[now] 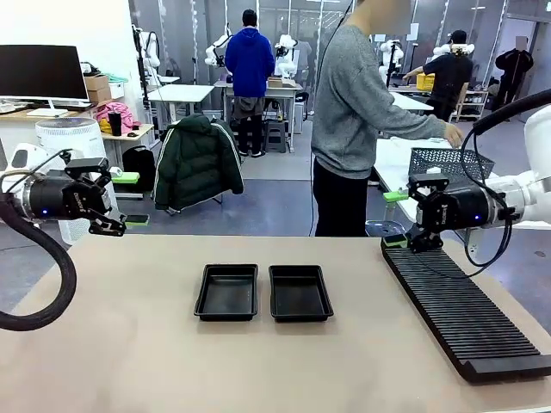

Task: Inspect and transfer BCBs to ESD trays.
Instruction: Pick up the Blank PCB from the PCB Rack and place it in the left ESD tray.

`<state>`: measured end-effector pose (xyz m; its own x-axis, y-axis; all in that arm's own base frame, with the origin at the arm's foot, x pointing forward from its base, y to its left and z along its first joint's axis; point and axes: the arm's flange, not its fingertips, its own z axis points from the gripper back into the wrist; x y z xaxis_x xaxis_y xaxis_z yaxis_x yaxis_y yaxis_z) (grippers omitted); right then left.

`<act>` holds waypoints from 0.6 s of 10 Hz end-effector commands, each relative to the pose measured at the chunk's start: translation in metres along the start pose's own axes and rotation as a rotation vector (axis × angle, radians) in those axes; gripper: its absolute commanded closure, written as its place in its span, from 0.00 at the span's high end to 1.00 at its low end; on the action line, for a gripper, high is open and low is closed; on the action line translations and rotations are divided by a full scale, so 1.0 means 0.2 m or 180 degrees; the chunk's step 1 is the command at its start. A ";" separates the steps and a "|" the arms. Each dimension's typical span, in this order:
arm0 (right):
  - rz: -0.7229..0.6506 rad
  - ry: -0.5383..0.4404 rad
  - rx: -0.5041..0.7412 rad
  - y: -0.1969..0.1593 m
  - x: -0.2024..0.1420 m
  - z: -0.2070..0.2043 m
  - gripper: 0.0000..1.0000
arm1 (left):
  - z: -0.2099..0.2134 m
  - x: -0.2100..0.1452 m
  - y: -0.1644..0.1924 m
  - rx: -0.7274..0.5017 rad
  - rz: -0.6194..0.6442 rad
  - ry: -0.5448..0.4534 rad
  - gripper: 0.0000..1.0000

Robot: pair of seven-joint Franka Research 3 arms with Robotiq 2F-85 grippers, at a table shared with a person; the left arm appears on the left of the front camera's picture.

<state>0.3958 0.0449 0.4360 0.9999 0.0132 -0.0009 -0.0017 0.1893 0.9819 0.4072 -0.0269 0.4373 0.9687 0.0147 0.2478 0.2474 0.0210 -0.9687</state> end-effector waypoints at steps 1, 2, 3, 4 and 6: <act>0.0026 -0.0141 0.0136 0.01 0.02 0.00 1.00 | 0.01 0.04 -0.02 -0.0012 0.0133 0.0008 1.00; 0.0034 -0.0133 0.0146 0.00 0.01 0.00 1.00 | 0.01 0.06 0.00 -0.0005 0.0182 0.0048 1.00; 0.0043 -0.0154 0.0176 0.00 0.01 0.00 1.00 | 0.02 0.07 0.00 -0.0008 0.0215 0.0095 1.00; 0.0037 -0.0161 0.0193 -0.01 0.01 0.01 1.00 | 0.02 0.08 -0.01 0.0042 0.0227 0.0121 1.00; 0.0050 -0.0123 0.0208 -0.02 0.01 0.03 1.00 | 0.04 0.08 0.00 0.0033 0.0237 0.0108 1.00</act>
<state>0.3995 0.0386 0.4368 0.9996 -0.0292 -0.0028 0.0074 0.1564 0.9877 0.4224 -0.0243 0.4406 0.9834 0.0013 0.1816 0.1815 0.0345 -0.9828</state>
